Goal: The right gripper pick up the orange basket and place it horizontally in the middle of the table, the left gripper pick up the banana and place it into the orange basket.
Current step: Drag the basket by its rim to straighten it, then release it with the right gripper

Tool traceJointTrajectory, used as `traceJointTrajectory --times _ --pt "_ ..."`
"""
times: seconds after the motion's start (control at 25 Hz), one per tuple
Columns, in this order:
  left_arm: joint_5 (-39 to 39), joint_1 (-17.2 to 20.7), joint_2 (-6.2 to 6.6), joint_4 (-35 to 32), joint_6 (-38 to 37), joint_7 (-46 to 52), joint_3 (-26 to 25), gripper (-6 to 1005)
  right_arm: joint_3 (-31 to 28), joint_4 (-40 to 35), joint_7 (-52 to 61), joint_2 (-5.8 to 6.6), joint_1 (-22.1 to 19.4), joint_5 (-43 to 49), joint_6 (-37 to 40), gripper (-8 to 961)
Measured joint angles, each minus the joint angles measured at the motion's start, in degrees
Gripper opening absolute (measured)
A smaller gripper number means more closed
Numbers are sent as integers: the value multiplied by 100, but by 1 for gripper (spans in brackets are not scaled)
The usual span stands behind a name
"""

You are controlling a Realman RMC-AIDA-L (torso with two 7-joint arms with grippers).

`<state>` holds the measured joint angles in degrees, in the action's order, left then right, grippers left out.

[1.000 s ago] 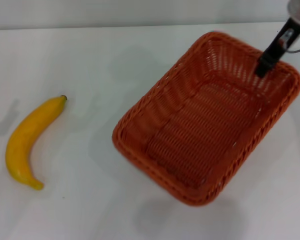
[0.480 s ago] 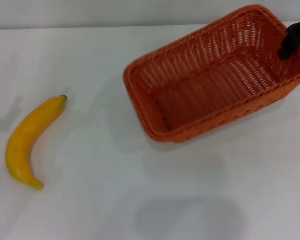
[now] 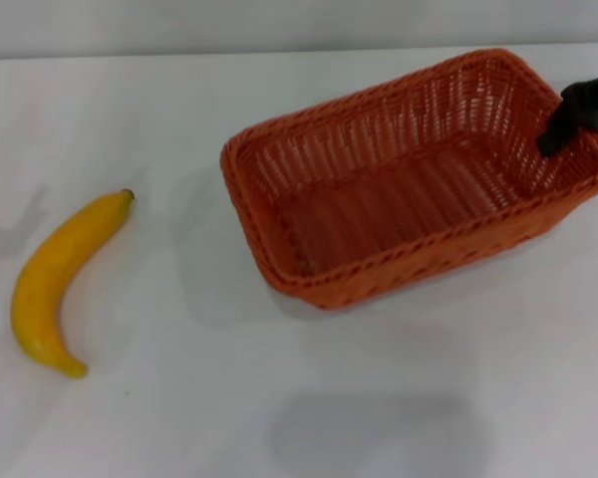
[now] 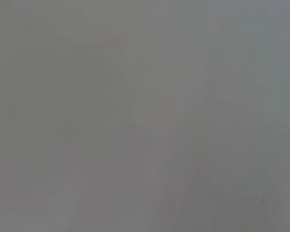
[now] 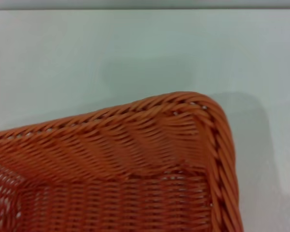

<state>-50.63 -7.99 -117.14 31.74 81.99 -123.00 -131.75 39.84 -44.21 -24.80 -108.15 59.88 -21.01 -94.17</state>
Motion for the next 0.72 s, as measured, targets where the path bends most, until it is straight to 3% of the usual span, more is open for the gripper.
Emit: traceJointTrajectory --times 0.48,0.72 --pt "0 -35 26 38 -3 16 0 803 -23 -1379 364 -657 -714 -177 -78 168" --pt "-5 -38 25 67 -77 22 0 803 23 -1410 452 -753 -909 -398 1 174"
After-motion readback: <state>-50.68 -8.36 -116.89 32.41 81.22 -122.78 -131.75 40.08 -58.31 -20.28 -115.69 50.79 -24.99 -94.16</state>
